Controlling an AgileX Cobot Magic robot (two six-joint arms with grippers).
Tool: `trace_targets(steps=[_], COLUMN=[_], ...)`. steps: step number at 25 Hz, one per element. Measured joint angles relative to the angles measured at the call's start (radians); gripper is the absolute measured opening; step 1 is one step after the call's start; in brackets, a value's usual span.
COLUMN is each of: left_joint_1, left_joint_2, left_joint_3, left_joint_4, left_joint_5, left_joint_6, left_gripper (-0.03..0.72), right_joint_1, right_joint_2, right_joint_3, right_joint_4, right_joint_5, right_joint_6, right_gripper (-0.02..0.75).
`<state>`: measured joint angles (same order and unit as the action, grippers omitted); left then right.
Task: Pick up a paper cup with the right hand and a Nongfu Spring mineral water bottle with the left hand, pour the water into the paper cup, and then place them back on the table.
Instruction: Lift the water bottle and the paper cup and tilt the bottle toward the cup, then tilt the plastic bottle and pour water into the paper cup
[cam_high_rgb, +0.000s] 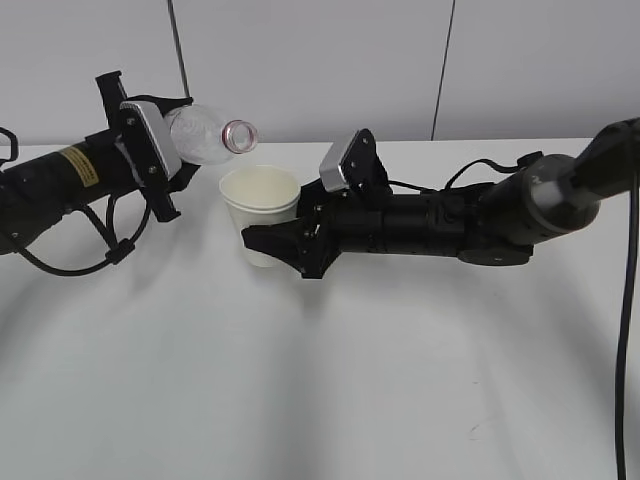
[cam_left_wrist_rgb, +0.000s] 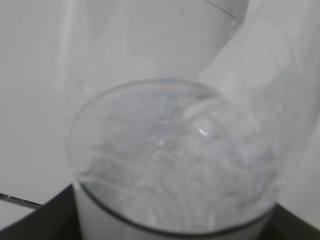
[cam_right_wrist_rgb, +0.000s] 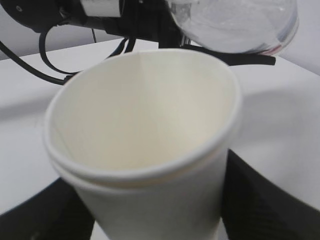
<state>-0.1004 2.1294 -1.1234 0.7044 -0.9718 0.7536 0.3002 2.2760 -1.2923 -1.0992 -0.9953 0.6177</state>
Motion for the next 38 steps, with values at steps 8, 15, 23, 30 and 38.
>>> trace_targets(steps=[8, 15, 23, 30, 38], left_joint_1=[0.0, 0.0, 0.0, 0.0, 0.0], left_joint_2=[0.0, 0.0, 0.0, 0.0, 0.0], left_joint_3=[0.0, 0.0, 0.0, 0.0, 0.0], left_joint_4=[-0.029, -0.066, -0.087, -0.086, -0.086], left_joint_5=[-0.019, -0.019, -0.019, -0.031, -0.034], left_joint_6=[0.038, 0.105, 0.146, 0.169, 0.206], left_gripper=[0.427, 0.427, 0.427, 0.424, 0.42], right_joint_1=[0.0, 0.0, 0.0, 0.0, 0.0], right_joint_2=[0.0, 0.0, 0.0, 0.0, 0.0], right_joint_3=[0.0, 0.0, 0.0, 0.0, 0.0], right_joint_4=[0.0, 0.0, 0.0, 0.009, 0.011], right_joint_5=[0.026, 0.026, 0.035, 0.052, 0.052], right_joint_6=[-0.003, -0.006, -0.008, -0.01, -0.01], right_gripper=[0.499, 0.499, 0.499, 0.499, 0.499])
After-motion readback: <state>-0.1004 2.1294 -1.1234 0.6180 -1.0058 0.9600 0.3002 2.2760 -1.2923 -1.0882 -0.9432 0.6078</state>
